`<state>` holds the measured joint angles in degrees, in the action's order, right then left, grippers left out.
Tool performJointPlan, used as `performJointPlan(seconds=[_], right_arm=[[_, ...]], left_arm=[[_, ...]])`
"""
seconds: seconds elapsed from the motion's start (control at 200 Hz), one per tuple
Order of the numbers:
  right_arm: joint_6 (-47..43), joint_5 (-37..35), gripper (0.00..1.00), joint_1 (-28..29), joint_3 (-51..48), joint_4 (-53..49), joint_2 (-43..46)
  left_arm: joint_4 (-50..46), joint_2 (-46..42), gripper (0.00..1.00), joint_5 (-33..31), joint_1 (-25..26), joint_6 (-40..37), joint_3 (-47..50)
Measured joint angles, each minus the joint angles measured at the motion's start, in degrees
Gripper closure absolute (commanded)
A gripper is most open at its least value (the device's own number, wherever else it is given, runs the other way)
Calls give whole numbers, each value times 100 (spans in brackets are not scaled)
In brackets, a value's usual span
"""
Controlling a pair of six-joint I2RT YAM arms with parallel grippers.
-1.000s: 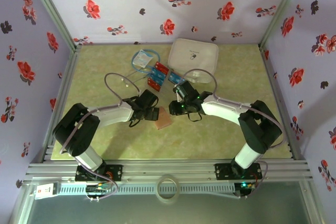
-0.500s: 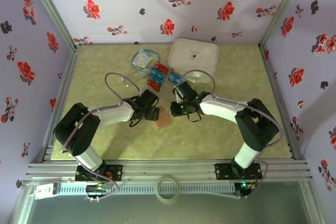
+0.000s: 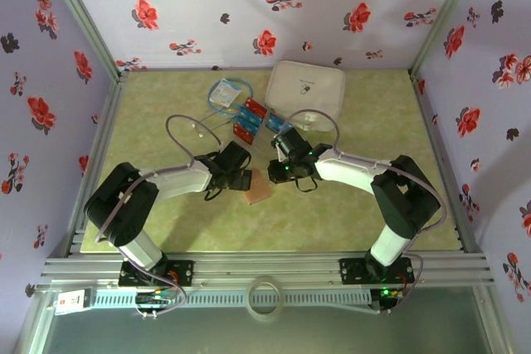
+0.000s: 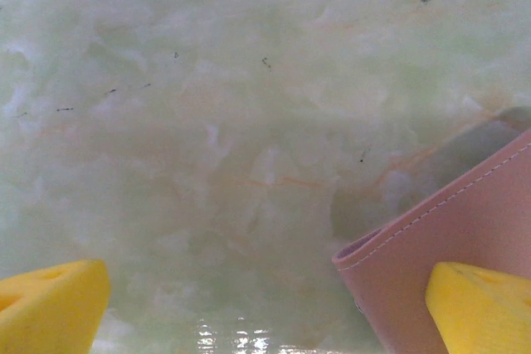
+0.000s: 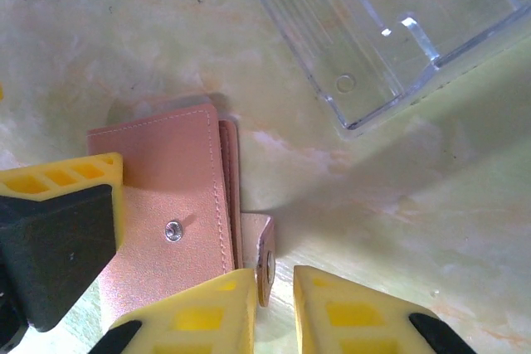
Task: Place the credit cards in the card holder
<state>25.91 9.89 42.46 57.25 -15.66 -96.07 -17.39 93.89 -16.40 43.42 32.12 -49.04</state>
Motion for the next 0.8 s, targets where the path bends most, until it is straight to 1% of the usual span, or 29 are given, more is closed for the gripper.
performJointPlan(seconds=[0.35,0.455,0.65,0.795], right_arm=[[-4,0,93,0,46,-13,-4],[-7,4,100,0,46,-13,-4],[-20,120,100,0,46,-9,-4],[83,369,100,0,44,131,-4]], left_arm=[[0,2,0,-15,13,0,0],[0,2,0,-15,15,0,0],[0,2,0,-17,15,2,0],[0,2,0,-15,15,0,0]])
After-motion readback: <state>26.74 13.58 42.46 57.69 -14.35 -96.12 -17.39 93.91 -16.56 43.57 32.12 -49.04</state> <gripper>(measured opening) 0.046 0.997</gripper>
